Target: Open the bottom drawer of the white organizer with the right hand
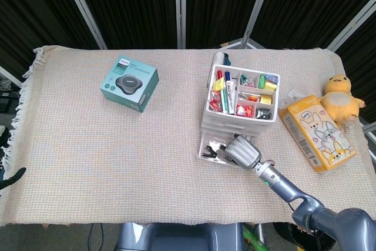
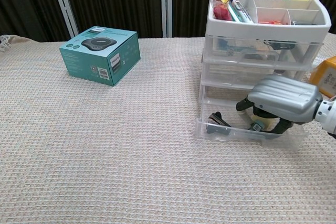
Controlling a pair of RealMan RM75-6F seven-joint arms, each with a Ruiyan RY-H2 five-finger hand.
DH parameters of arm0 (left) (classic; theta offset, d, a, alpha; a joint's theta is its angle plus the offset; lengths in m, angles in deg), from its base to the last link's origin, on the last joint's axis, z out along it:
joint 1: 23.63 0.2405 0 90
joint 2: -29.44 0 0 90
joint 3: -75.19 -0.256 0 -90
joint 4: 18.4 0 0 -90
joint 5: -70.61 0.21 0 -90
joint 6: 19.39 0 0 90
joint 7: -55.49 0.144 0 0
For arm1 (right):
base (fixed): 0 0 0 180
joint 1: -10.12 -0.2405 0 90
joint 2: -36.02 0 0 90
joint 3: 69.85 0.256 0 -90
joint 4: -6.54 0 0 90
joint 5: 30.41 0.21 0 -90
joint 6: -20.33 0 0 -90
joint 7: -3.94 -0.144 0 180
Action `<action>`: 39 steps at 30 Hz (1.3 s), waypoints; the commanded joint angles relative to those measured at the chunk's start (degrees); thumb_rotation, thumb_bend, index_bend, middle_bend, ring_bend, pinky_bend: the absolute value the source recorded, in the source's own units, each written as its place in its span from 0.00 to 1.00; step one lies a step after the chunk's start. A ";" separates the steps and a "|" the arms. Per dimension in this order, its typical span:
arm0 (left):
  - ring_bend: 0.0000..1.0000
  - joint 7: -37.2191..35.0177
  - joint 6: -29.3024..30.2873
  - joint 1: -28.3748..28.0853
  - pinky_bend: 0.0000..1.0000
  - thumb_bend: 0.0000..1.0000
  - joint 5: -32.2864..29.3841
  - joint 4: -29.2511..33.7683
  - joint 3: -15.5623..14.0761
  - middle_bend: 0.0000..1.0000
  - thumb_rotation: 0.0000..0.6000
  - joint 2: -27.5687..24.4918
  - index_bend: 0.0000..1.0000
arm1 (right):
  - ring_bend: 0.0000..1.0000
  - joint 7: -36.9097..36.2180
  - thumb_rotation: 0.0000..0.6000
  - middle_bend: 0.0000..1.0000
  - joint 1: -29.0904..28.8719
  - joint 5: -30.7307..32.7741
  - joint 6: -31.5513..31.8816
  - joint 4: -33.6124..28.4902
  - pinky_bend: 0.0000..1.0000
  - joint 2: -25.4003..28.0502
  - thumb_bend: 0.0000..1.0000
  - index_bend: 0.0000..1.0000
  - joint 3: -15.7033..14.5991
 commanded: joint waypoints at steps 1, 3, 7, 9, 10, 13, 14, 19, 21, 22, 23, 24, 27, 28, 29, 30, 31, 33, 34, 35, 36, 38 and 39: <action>0.00 -0.02 0.10 0.04 0.00 0.16 0.07 0.03 -0.02 0.00 1.00 -0.02 0.00 | 0.94 0.00 1.00 0.98 0.10 -0.14 0.48 -0.21 0.62 0.13 0.22 0.71 0.00; 0.00 -0.05 0.24 0.09 0.00 0.16 0.22 0.06 -0.05 0.00 1.00 -0.03 0.00 | 0.94 0.12 1.00 0.98 0.16 -0.25 1.01 -0.54 0.62 0.36 0.22 0.72 0.07; 0.00 -0.17 0.61 0.24 0.00 0.16 0.62 0.18 -0.19 0.00 1.00 -0.10 0.00 | 0.94 0.61 1.00 0.98 0.33 -0.44 2.81 -2.21 0.62 1.47 0.23 0.72 0.58; 0.00 -0.20 0.77 0.32 0.00 0.16 0.77 0.22 -0.24 0.00 1.00 -0.13 0.00 | 0.94 1.14 1.00 0.98 0.41 -0.52 3.49 -3.44 0.62 2.27 0.23 0.72 0.79; 0.00 -0.27 0.89 0.36 0.00 0.16 0.85 0.27 -0.25 0.00 1.00 -0.18 0.00 | 0.94 1.54 1.00 0.98 0.48 -0.54 3.91 -4.30 0.62 2.81 0.23 0.72 0.94; 0.00 -0.42 1.13 0.46 0.00 0.16 1.11 0.34 -0.33 0.00 1.00 -0.25 0.00 | 0.94 2.41 1.00 0.98 0.74 -0.56 4.95 -6.45 0.62 4.21 0.23 0.72 1.30; 0.00 -0.48 1.18 0.49 0.00 0.16 1.19 0.36 -0.36 0.00 1.00 -0.28 0.00 | 0.94 2.80 1.00 0.98 0.91 -0.51 5.30 -7.46 0.62 4.86 0.23 0.72 1.43; 0.00 -0.76 1.52 0.63 0.00 0.16 1.65 0.43 -0.52 0.00 1.00 -0.38 0.00 | 0.94 4.15 1.00 0.98 1.92 -0.16 7.07 -10.87 0.62 7.31 0.23 0.72 1.96; 0.00 -0.95 1.71 0.71 0.00 0.16 1.88 0.45 -0.60 0.00 1.00 -0.44 0.00 | 0.94 4.58 1.00 0.98 2.53 0.16 7.81 -12.16 0.62 8.37 0.23 0.72 2.17; 0.00 -1.06 1.84 0.77 0.00 0.16 2.01 0.45 -0.64 0.00 1.00 -0.47 0.00 | 0.94 4.85 1.00 0.98 2.96 0.40 8.28 -12.89 0.61 8.99 0.23 0.72 2.30; 0.00 -1.15 1.92 0.81 0.00 0.16 2.09 0.45 -0.67 0.00 1.00 -0.50 0.00 | 0.94 4.99 1.00 0.98 3.25 0.55 8.60 -13.35 0.62 9.40 0.23 0.72 2.37; 0.00 -1.33 2.04 0.87 0.00 0.16 2.19 0.46 -0.70 0.00 1.00 -0.55 0.00 | 0.94 5.18 1.00 0.98 3.74 0.79 9.09 -13.99 0.62 10.01 0.23 0.72 2.46; 0.00 -1.75 2.23 1.00 0.00 0.16 2.44 0.48 -0.84 0.00 1.00 -0.69 0.00 | 0.94 5.39 1.00 0.98 5.22 1.57 10.53 -15.40 0.61 11.67 0.23 0.72 2.69; 0.00 -2.12 2.63 1.15 0.00 0.16 3.06 0.64 -1.06 0.00 1.00 -0.80 0.00 | 0.94 5.51 1.00 0.98 7.51 2.84 12.46 -15.53 0.61 13.55 0.23 0.72 2.62; 0.00 -2.23 2.74 1.20 0.00 0.16 3.31 0.67 -1.17 0.00 1.00 -0.87 0.00 | 0.94 5.52 1.00 0.98 8.30 2.98 13.12 -15.78 0.61 14.35 0.23 0.72 2.42; 0.00 -2.28 2.80 1.23 0.00 0.16 3.51 0.70 -1.26 0.00 1.00 -0.91 0.00 | 0.94 5.52 1.00 0.98 8.93 3.24 13.49 -15.86 0.61 14.94 0.23 0.72 2.35; 0.00 -2.30 2.89 1.25 0.00 0.16 3.73 0.75 -1.34 0.00 1.00 -0.94 0.00 | 0.94 5.47 1.00 0.98 9.74 3.68 13.95 -15.76 0.61 15.56 0.22 0.72 2.35; 0.00 -2.31 2.94 1.26 0.00 0.16 3.91 0.77 -1.40 0.00 1.00 -0.96 0.00 | 0.94 5.35 1.00 0.98 10.55 4.04 14.42 -15.42 0.61 16.06 0.22 0.72 2.38; 0.00 -2.32 2.96 1.27 0.00 0.16 4.02 0.79 -1.44 0.00 1.00 -0.96 0.00 | 0.94 5.42 1.00 0.98 11.11 4.40 14.69 -15.05 0.61 16.36 0.22 0.72 2.45; 0.00 -2.31 2.99 1.27 0.00 0.16 4.16 0.80 -1.49 0.00 1.00 -0.97 0.00 | 0.94 5.82 1.00 0.98 11.87 4.96 14.85 -14.51 0.61 16.79 0.21 0.72 2.51; 0.00 -2.29 2.99 1.27 0.00 0.16 4.28 0.81 -1.54 0.00 1.00 -0.98 0.00 | 0.94 6.58 1.00 0.98 12.69 5.71 15.02 -13.96 0.61 17.24 0.20 0.71 2.63; 0.00 -2.28 3.04 1.28 0.00 0.16 4.49 0.85 -1.63 0.00 1.00 -1.00 0.00 | 0.94 7.02 1.00 0.98 14.06 6.94 15.33 -13.75 0.61 17.91 0.16 0.69 2.95; 0.00 -2.28 3.07 1.29 0.00 0.16 4.56 0.86 -1.65 0.00 1.00 -1.00 0.00 | 0.94 7.01 1.00 0.98 14.48 7.31 15.45 -13.79 0.60 18.08 0.15 0.68 3.10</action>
